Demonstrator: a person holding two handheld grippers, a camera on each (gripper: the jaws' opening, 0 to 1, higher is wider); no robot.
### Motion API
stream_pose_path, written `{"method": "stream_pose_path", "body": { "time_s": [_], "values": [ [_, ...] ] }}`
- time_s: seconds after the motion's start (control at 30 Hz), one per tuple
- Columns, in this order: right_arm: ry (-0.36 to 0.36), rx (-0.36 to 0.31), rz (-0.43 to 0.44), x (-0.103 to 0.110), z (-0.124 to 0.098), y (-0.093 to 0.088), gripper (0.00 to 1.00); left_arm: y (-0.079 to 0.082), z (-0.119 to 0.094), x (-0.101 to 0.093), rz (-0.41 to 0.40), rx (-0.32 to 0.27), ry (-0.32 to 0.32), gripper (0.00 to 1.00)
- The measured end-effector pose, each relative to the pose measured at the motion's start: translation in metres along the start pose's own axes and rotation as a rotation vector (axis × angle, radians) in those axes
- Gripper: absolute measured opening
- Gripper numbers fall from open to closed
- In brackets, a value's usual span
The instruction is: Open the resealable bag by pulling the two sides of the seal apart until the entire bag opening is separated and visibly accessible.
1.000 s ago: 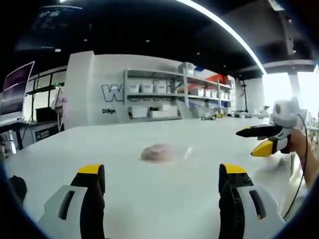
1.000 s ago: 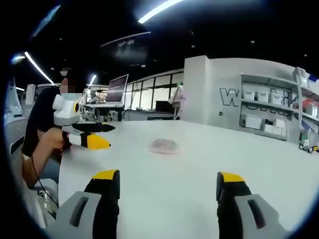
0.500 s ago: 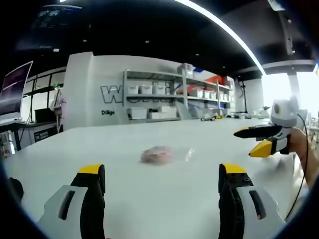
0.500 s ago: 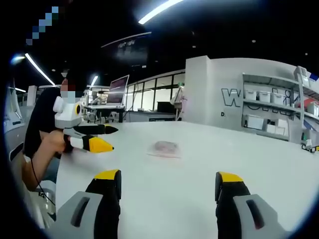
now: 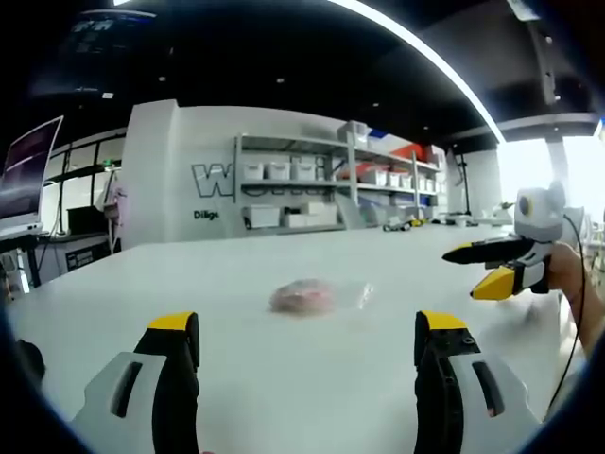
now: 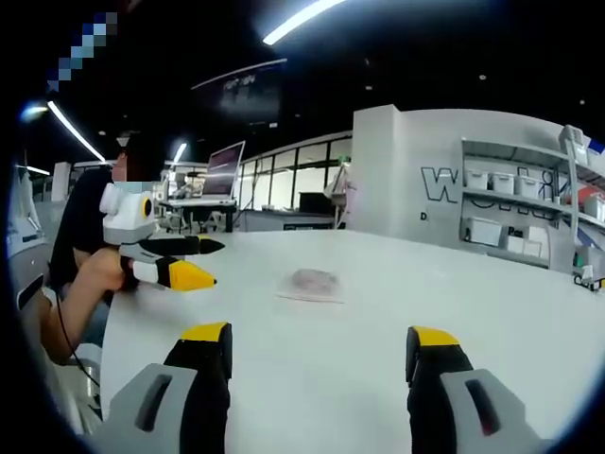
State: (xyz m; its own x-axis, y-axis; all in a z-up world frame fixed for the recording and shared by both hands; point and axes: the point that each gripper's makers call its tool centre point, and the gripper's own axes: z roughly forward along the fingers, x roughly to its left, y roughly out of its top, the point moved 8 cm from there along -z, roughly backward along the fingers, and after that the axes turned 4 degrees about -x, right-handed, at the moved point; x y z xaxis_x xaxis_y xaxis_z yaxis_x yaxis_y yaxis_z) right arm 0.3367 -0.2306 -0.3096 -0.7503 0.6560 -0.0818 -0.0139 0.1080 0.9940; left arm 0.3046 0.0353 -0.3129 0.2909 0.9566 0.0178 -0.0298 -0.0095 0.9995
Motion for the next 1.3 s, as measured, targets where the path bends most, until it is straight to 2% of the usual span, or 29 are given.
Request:
{"method": "stream_pose_path", "body": {
  "time_s": [1.3],
  "values": [
    [0.038,0.013,-0.023,-0.001,0.014,0.001,0.69,-0.004,0.017,-0.004,0.027,0.018,-0.001,0.92]
  ]
}}
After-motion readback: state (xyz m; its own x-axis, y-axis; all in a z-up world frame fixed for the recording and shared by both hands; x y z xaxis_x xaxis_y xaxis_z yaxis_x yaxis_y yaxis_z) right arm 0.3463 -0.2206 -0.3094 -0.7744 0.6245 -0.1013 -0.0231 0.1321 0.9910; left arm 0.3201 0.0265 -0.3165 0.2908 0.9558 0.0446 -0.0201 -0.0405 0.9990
